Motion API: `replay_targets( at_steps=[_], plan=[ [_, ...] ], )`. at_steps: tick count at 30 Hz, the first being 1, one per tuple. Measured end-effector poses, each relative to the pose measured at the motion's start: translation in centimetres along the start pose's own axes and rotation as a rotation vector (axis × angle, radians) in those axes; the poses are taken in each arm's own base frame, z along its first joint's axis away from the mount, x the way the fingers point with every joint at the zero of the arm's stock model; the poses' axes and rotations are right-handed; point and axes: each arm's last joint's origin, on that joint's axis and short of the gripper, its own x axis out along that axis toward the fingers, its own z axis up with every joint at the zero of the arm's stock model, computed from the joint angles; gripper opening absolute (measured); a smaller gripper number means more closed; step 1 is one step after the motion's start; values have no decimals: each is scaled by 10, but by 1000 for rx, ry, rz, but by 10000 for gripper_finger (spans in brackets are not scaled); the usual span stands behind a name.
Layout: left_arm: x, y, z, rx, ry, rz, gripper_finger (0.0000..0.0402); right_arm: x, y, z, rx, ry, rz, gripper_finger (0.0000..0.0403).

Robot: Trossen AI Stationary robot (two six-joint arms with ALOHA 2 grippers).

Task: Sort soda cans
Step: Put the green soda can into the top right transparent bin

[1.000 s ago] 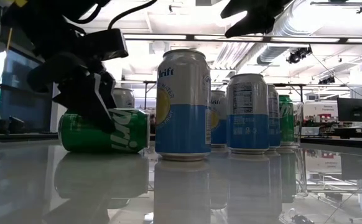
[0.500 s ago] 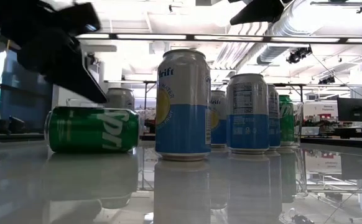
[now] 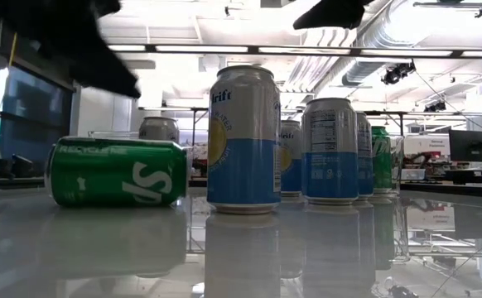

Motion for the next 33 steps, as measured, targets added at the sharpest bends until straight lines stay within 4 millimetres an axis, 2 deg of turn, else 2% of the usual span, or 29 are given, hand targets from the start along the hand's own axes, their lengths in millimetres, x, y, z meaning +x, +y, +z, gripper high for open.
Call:
replay_targets(
  at_steps=[6, 11, 15, 19, 25, 33],
  plan=[
    [11, -2, 37, 52, 99, -236, 299, 1, -1, 1, -5, -4, 3, 346],
    [27, -17, 45, 208, 373, -128, 320, 0, 0, 0, -11, 10, 24, 346],
    [45, -34, 57, 218, 522, -42, 321, 1, -1, -3, -20, 32, 20, 346],
    [66, -40, 53, 218, 613, -17, 321, 1, -1, -3, -22, 36, 21, 346],
    [95, -21, 31, 109, 794, 9, 322, -1, 1, -5, -24, 48, 26, 346],
    [100, -14, 21, 139, 817, 36, 321, -5, 8, -8, -28, 62, 52, 346]
  ],
)
